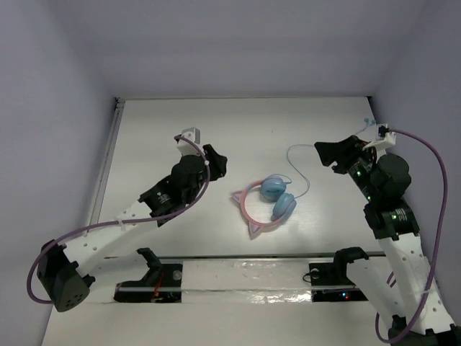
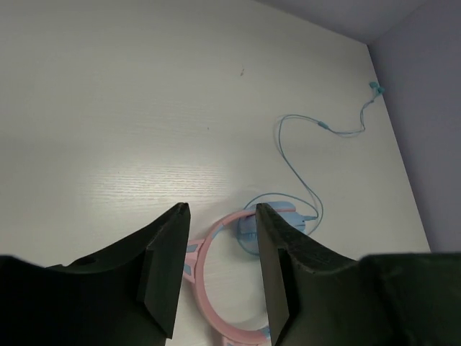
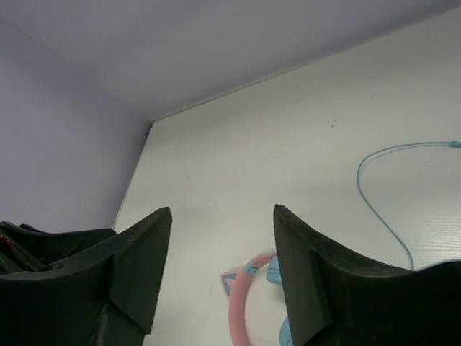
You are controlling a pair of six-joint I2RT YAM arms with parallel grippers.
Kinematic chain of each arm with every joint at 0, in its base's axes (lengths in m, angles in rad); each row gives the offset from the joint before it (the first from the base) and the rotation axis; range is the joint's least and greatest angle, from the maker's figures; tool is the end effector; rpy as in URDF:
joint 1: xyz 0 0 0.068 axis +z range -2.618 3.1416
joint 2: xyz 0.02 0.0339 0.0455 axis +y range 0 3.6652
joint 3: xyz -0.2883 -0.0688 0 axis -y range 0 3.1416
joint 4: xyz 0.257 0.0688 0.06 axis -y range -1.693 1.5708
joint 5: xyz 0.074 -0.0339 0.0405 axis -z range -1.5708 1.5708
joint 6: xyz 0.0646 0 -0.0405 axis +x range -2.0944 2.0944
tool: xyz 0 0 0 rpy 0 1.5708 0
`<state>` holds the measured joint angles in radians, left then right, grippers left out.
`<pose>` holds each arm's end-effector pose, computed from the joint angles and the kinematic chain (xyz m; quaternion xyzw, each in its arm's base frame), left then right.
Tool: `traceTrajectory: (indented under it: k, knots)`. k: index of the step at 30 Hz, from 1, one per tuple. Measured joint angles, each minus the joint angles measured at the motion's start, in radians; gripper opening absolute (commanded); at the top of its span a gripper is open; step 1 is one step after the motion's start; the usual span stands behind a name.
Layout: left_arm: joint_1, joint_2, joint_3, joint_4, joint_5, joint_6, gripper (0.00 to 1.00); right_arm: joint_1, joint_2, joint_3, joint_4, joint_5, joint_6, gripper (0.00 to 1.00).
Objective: Wrap the headphones
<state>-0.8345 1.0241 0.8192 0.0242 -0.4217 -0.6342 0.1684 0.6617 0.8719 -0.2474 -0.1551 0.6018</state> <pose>0.1974 -0.1784 0.3423 -0.0583 0.7607 -0.3003 0.5725 0.1650 0.0382 0.3978 0.1019 0.7127 0.3116 0.6201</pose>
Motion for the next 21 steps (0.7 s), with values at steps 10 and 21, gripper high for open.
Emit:
traceTrajectory:
  k: [10,21]
  knots:
    - [-0.178,0.07,0.018,-0.046,-0.101,-0.122,0.0,0.0,0.017,-0.002,0.002,-0.032,0.004,0.0]
    - [-0.436,0.447,0.189,-0.383,-0.277,-0.506,0.05,0.0,0.048,-0.003,0.009,-0.052,0.004,0.02]
